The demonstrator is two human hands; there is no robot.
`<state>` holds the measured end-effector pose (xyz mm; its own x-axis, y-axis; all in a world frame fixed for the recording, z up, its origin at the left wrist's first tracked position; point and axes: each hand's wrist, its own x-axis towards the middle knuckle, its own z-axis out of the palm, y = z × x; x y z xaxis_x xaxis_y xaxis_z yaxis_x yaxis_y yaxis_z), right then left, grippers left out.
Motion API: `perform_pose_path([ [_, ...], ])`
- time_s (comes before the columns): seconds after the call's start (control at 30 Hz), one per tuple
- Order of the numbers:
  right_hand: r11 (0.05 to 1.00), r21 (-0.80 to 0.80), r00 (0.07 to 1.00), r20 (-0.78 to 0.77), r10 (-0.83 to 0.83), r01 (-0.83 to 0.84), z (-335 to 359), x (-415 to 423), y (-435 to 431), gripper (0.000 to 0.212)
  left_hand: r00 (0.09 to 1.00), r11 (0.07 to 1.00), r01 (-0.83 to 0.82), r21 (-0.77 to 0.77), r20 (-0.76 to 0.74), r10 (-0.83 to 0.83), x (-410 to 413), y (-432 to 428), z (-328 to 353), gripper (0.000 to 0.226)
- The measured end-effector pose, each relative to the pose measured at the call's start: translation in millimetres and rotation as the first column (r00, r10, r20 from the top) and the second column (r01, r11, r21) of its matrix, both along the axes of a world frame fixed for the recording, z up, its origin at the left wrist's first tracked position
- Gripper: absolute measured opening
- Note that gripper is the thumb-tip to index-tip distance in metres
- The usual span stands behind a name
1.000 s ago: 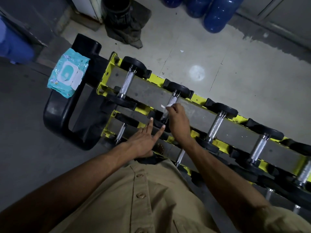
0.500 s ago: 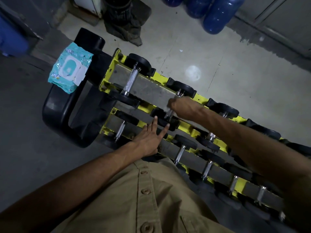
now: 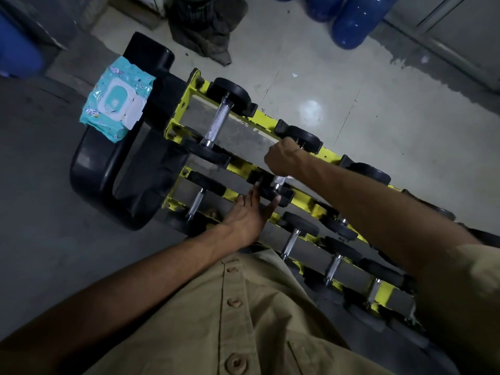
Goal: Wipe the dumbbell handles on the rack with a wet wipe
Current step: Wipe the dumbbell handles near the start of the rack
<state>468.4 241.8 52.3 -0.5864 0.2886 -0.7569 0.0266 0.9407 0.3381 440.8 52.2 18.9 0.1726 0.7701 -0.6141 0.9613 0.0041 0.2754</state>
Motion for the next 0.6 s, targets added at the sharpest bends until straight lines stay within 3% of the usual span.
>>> perform_pose_path([
  [0.17,0.974,-0.170,0.987,0.084,-0.135,0.147,-3.2,-4.1,-10.3,0.026,0.998,0.999,0.031,-0.037,-0.047,-0.033,2.5,4.1,8.1,0.095],
  [0.23,0.968,-0.193,0.987,0.007,-0.159,0.158,-0.6,3.6,-0.4,0.025,0.998,0.998,0.042,-0.049,-0.051,-0.044,0.6,6.7,12.8,0.098],
  [0.33,0.948,-0.234,0.928,-0.254,-0.272,0.214,-5.7,28.5,11.5,0.027,0.998,0.995,0.056,-0.080,-0.033,-0.059,-4.2,8.7,11.7,0.106],
  [0.43,0.883,-0.386,0.819,-0.392,-0.419,0.267,-24.1,57.8,-7.9,0.019,0.996,0.991,0.077,-0.106,-0.031,-0.080,-7.0,9.4,12.7,0.113],
  [0.53,0.798,-0.482,0.648,-0.486,-0.587,0.361,-48.2,88.0,-36.7,0.018,0.994,0.989,0.097,-0.112,-0.037,-0.102,-8.0,10.9,13.1,0.103],
  [0.6,0.729,-0.517,0.421,-0.596,-0.683,0.450,-59.8,104.2,-52.6,0.021,0.994,0.990,0.096,-0.108,-0.037,-0.100,-8.0,10.8,10.7,0.101],
])
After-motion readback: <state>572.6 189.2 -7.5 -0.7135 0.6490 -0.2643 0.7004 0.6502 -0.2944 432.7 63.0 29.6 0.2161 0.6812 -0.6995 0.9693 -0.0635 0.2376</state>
